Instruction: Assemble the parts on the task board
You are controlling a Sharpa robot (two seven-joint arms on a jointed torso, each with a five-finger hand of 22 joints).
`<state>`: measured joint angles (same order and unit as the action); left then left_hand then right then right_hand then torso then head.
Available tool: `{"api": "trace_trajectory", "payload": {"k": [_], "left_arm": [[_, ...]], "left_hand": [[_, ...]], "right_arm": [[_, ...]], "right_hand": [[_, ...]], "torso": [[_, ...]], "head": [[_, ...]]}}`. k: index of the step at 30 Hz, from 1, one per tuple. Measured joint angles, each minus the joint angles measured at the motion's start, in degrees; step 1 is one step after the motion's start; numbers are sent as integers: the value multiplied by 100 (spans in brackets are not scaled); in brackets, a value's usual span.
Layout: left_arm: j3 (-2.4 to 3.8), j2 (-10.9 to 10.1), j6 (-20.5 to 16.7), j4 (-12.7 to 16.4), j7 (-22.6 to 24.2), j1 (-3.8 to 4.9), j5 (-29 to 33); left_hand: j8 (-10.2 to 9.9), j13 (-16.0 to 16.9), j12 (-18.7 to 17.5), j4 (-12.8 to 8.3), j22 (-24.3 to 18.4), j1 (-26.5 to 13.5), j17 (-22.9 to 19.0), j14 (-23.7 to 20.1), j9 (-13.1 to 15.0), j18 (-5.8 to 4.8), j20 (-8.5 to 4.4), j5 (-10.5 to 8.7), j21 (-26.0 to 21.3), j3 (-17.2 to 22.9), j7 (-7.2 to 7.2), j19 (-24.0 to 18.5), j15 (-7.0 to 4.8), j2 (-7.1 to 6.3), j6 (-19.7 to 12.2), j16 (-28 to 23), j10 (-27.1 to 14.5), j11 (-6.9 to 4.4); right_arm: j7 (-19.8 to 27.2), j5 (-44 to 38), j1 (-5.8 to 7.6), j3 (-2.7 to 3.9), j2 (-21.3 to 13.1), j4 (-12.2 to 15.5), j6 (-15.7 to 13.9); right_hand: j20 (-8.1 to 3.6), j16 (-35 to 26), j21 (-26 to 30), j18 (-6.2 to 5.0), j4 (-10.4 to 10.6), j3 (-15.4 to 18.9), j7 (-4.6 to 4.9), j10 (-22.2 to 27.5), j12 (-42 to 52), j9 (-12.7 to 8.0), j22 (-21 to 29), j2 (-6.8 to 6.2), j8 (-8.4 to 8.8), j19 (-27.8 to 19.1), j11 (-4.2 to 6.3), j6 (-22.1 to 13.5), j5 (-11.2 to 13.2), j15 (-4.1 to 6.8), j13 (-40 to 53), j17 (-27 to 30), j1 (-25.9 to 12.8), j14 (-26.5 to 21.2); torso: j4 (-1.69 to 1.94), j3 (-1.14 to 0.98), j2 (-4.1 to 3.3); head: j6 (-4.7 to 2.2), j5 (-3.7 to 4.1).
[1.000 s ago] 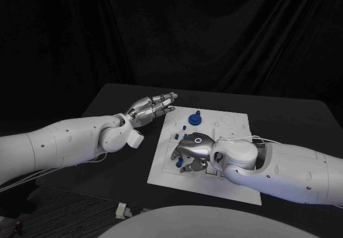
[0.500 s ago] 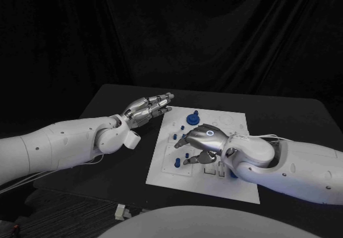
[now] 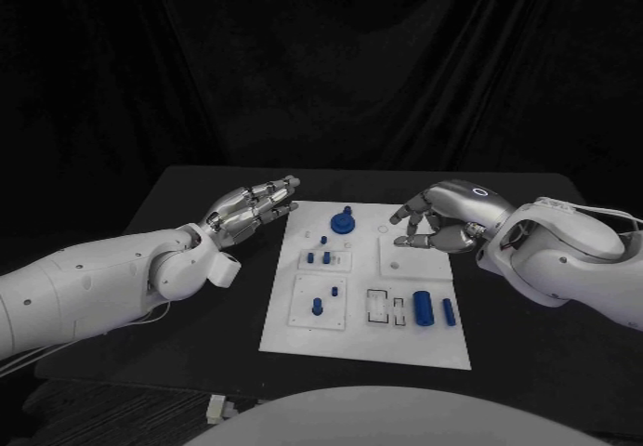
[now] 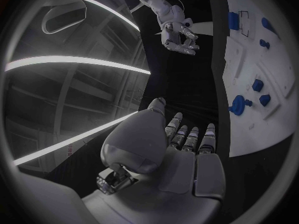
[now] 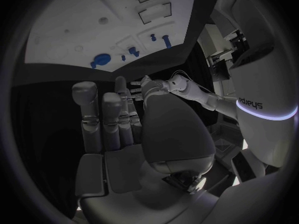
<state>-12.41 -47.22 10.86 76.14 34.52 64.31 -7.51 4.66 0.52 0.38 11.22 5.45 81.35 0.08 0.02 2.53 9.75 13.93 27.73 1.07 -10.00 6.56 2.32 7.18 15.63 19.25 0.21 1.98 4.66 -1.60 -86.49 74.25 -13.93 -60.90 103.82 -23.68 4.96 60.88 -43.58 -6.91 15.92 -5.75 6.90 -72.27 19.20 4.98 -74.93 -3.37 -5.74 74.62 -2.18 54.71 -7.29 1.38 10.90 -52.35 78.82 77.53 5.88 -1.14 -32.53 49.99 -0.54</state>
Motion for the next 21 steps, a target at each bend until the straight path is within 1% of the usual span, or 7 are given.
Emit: {"api": "trace_trajectory", "payload": {"k": [4, 8, 9, 11, 14, 15, 21], "left_arm": [[0, 1, -10, 4, 3, -22, 0], [0, 8, -13, 8, 5, -53, 0], [1, 10, -13, 8, 5, -63, 0], [1, 11, -14, 8, 6, -76, 0], [0, 13, -14, 2, 7, -97, 0], [0, 15, -14, 1, 7, -104, 0], [0, 24, -12, -2, 9, -117, 0]], "left_hand": [[0, 0, 0, 0, 0, 0, 1, 0, 0, 0, 0, 0, 0, 0, 0, 0, 0, 0, 0, 0, 0, 0], [0, 0, 0, 0, 0, 0, 1, 0, 0, 0, 0, 0, 0, 0, 0, 0, 0, 0, 0, 0, 0, 0], [0, 0, 0, 0, 0, 0, 1, 0, 0, 0, 0, 0, 0, 0, 0, 0, 0, 0, 0, 0, 0, 0], [0, 0, 0, 0, 0, 0, 1, 0, 0, 0, 0, 0, 0, 0, 0, 0, 0, 0, 0, 0, 0, 0], [0, 0, 0, 0, 0, 0, 2, 0, -1, 0, 0, 0, 0, 0, 0, 0, 0, 0, 0, 0, 0, -1], [0, 0, 0, 0, -1, 0, 2, 0, -1, -1, 0, 0, 0, 0, 0, 0, 0, 0, 0, 0, -1, -1], [0, 0, 0, 0, -1, 0, 0, 0, -1, 0, 0, 0, 0, 0, 0, -1, 0, 0, 0, 0, -1, -1]], "right_arm": [[-262, 585, 11, -20, -214, -28, 462], [-668, 933, -33, -28, -328, -51, 940], [-771, 992, -51, -30, -340, -55, 1035], [-932, 1072, -75, -33, -343, -66, 1172], [-1263, 1188, -106, -35, -321, -98, 1425], [-1397, 1222, -114, -35, -299, -114, 1524], [-2006, 1330, -180, -34, -189, -140, 1942]], "right_hand": [[-140, 390, -57, -71, -2, 337, -116, -249, 2627, 201, 1, 226, -187, 111, 153, 343, -65, 117, 2536, -517, -946, 261], [-248, 1410, -1269, 84, 37, 597, -272, -930, 5740, 864, 1, 362, -639, 629, 261, 560, -129, 253, 6044, -1783, -1562, 628], [-282, 1687, -1650, 207, 46, 641, -318, -1082, 6208, 1066, 1, 367, -798, 760, 310, 606, -133, 278, 6251, -2049, -1630, 652], [-335, 1980, -2073, 202, 40, 687, -374, -1151, 6654, 1346, 1, 379, -1027, 875, 366, 654, -151, 341, 6354, -2197, -1738, 656], [-445, 2292, -3048, 346, 63, 808, -562, -1168, 7052, 2492, 1, 467, -1852, 945, 485, 682, -107, 452, 6405, -2261, -2209, 637], [-459, 2347, -3247, 384, 68, 848, -602, -1182, 7066, 2675, 1, 511, -1973, 938, 499, 722, -59, 475, 6405, -2260, -2343, 652], [-538, 2545, -4056, 471, 60, 900, -671, -1168, 7066, 3127, 1, 631, -2068, 942, 526, 791, 136, 549, 6405, -2260, -2644, 643]], "torso": [[-19, -5, -8], [-12, -14, -11], [-6, -16, -11], [3, -16, -11], [8, -16, -9], [8, -16, -8], [16, -10, -2]], "head": [[0, 103], [0, 194], [0, 213], [0, 236], [0, 258], [0, 263], [0, 319]]}}
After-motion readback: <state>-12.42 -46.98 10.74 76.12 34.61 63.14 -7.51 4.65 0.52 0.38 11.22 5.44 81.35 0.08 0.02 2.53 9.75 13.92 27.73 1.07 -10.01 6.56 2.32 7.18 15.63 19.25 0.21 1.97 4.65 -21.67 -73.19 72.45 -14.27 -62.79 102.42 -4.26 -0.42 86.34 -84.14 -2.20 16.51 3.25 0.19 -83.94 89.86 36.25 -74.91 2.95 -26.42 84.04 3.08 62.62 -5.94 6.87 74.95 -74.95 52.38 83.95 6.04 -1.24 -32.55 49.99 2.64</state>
